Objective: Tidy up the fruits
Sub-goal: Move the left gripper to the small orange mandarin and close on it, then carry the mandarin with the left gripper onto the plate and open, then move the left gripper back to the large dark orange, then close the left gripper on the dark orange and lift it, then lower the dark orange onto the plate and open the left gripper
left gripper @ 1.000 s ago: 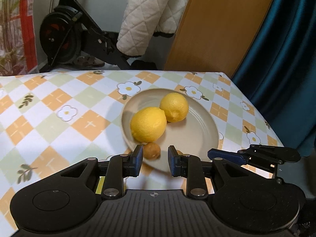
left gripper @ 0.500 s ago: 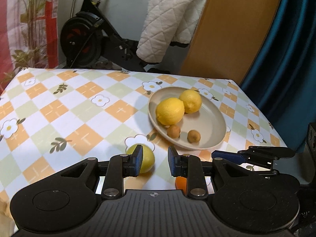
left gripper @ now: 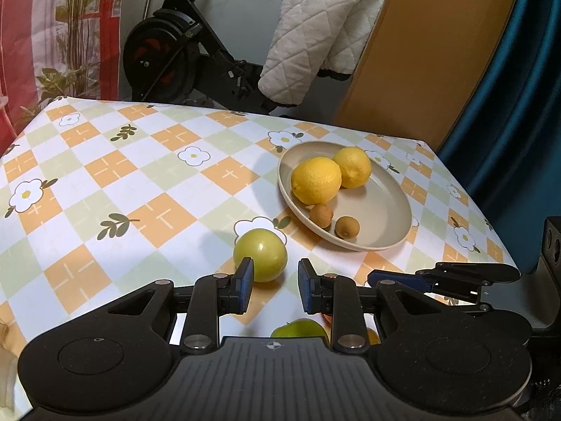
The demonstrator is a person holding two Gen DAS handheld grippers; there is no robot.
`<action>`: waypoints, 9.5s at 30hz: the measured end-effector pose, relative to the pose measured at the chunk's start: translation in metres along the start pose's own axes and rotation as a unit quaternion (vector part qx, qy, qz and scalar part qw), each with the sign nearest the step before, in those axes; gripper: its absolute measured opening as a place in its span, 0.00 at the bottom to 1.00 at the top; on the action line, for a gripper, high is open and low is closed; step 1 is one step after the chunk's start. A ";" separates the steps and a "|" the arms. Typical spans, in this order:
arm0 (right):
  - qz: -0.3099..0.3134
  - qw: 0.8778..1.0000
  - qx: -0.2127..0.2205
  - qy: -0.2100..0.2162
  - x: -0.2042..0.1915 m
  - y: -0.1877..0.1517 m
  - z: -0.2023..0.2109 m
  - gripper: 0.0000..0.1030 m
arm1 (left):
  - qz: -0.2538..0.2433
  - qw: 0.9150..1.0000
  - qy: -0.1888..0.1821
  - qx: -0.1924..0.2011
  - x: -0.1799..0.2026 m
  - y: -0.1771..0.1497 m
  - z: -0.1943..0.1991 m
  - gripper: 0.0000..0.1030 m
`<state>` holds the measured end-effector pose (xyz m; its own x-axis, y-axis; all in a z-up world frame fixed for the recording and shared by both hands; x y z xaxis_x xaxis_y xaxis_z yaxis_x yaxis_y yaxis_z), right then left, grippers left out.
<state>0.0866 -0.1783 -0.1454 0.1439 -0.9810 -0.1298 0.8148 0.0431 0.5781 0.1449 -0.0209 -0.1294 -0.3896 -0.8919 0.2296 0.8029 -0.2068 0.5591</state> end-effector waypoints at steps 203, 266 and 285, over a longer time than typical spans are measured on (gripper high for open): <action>0.004 0.999 -0.034 0.013 -0.018 -0.040 0.012 0.35 | -0.064 0.993 -0.074 -0.060 0.050 -0.040 -0.025 0.42; -0.030 0.997 0.062 -0.041 0.044 0.008 0.021 0.34 | -0.086 0.991 -0.089 -0.045 0.100 0.042 -0.078 0.44; -0.016 0.998 0.032 -0.056 0.089 0.045 -0.024 0.34 | -0.065 0.993 -0.070 -0.065 0.099 0.081 -0.133 0.44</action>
<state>0.1496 -0.2595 -0.1504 0.0523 -0.9968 -0.0609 0.7793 0.0026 0.6266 0.2319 -0.1791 -0.1672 -0.5455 -0.7916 0.2753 0.7898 -0.3756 0.4850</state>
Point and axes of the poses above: each gripper's, at about its wrist camera, not at the fingertips, and z roughly against the way its jaws point, x to its right, y to its top, the point moved 4 cm from there along -z, roughly the way its jaws point, and after that the axes turned 9 degrees about -x, right-handed, at the moved point
